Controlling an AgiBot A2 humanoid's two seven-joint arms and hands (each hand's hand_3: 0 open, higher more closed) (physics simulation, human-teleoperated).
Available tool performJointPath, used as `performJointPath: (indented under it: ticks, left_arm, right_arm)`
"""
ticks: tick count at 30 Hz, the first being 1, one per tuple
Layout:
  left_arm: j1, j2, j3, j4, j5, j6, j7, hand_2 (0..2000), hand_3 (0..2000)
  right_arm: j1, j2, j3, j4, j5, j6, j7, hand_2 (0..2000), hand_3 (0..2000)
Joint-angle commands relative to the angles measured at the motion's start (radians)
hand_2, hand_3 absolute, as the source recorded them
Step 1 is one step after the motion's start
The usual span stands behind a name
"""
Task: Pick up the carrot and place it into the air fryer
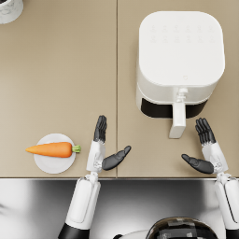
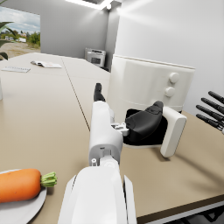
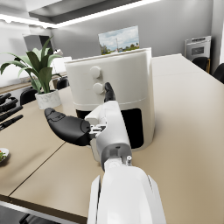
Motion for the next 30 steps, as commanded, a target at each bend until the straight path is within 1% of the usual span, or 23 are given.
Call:
performJointPath:
  ticks: [1, 2, 4, 5, 6, 8, 9, 15, 19, 23, 30]
  left_arm:
    - [0.002, 0.001, 0.03, 0.016, 0.0, 0.0, 0.0, 0, 0]
    - [0.001, 0.003, -0.009, -0.004, 0.0, -0.029, -0.028, 0, 0]
    - [0.0, 0.009, -0.093, -0.052, 0.0, -0.064, -0.064, 0, 0]
    - [0.001, 0.012, -0.121, -0.063, 0.0, -0.074, -0.074, 0, 0]
    - [-0.018, 0.009, -0.132, -0.077, 0.0, -0.082, -0.082, 0, 0]
    - [-0.042, 0.007, -0.144, -0.088, 0.0, -0.091, -0.091, 0, 0]
    - [-0.054, 0.007, -0.141, -0.094, 0.044, -0.094, -0.094, 0, 0]
    - [-0.065, 0.019, -0.196, -0.13, 0.311, -0.1, -0.1, 0, 0]
    - [-0.087, 0.025, -0.261, -0.152, 0.49, -0.101, -0.1, 0, 0]
    - [-0.114, 0.035, -0.337, -0.151, 0.67, -0.101, -0.101, 0, 0]
    - [-0.164, 0.063, -0.495, -0.162, 0.987, -0.101, -0.101, 0, 0]
  right_arm:
    - [0.002, -0.001, 0.03, -0.016, 0.0, 0.0, 0.0, 0, 0]
    - [0.01, -0.009, 0.022, 0.015, 0.0, -0.028, 0.029, 0, 0]
    - [0.035, -0.029, -0.019, 0.058, 0.0, -0.063, 0.064, 0, 0]
    - [0.029, -0.028, -0.037, 0.063, 0.0, -0.073, 0.074, 0, 0]
    - [0.015, -0.024, -0.045, 0.082, 0.0, -0.081, 0.082, 0, 0]
    - [-0.015, -0.016, -0.041, 0.102, 0.0, -0.09, 0.091, 0, 0]
    - [-0.028, -0.012, -0.039, 0.105, 0.0, -0.093, 0.094, 0, 0]
    - [-0.056, -0.016, -0.046, 0.104, 0.267, -0.099, 0.1, 0, 0]
    - [-0.036, -0.036, -0.047, 0.076, 0.433, -0.099, 0.101, 0, 0]
    - [-0.038, -0.044, -0.04, 0.064, 0.493, -0.1, 0.101, 0, 0]
    - [-0.013, -0.071, -0.044, 0.034, 0.513, -0.1, 0.101, 0, 0]
